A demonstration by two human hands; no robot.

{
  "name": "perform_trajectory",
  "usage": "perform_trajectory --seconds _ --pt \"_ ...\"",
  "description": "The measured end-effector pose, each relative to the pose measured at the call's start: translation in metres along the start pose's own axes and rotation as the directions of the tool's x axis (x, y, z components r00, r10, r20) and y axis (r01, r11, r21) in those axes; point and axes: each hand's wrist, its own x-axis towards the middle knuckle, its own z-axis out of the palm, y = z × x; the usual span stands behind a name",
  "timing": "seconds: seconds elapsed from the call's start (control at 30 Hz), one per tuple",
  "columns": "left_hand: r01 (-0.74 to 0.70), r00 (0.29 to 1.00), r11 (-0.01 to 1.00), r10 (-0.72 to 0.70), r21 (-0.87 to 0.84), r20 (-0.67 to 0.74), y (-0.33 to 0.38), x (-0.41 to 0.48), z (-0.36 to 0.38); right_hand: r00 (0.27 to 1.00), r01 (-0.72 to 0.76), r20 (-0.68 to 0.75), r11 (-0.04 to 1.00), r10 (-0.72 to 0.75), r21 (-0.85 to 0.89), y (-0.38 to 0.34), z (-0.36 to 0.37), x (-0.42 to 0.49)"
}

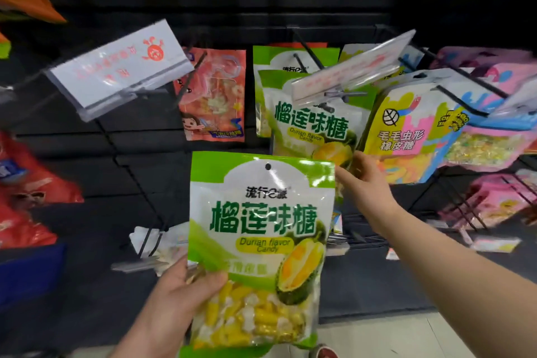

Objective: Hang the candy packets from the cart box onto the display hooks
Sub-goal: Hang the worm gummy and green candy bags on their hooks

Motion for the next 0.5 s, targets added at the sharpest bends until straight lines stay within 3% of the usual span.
perform_trajectory --seconds 0.1,0.2,0.27,0.37,0.5 --pt "0.008 0.999 1.0 -0.007 -0.025 0.044 0.006 -0.001 0.019 1.0 -0.025 0.011 0.992 0.024 0.123 0.005 -0.008 -0.039" --pt "0.035 0.996 0.998 -0.031 -0.045 0.085 0.012 -0.002 0.035 0.954 -0.256 0.223 0.93 0.2 0.263 0.015 -0.018 -0.08" --pt "0.041 0.993 0.998 -0.035 -0.053 0.109 0.014 -0.003 0.043 0.93 -0.255 0.333 0.927 0.157 0.274 0.014 -0.026 -0.109" --pt "0.035 0.989 0.999 -0.031 -0.028 0.142 0.018 -0.002 0.055 0.974 -0.061 0.227 0.963 0.0 0.263 0.003 -0.029 -0.132" --pt "-0.004 0.986 1.0 0.005 -0.009 0.168 0.026 0.001 0.07 0.994 -0.022 0.106 0.962 -0.007 0.273 -0.008 -0.033 -0.127"
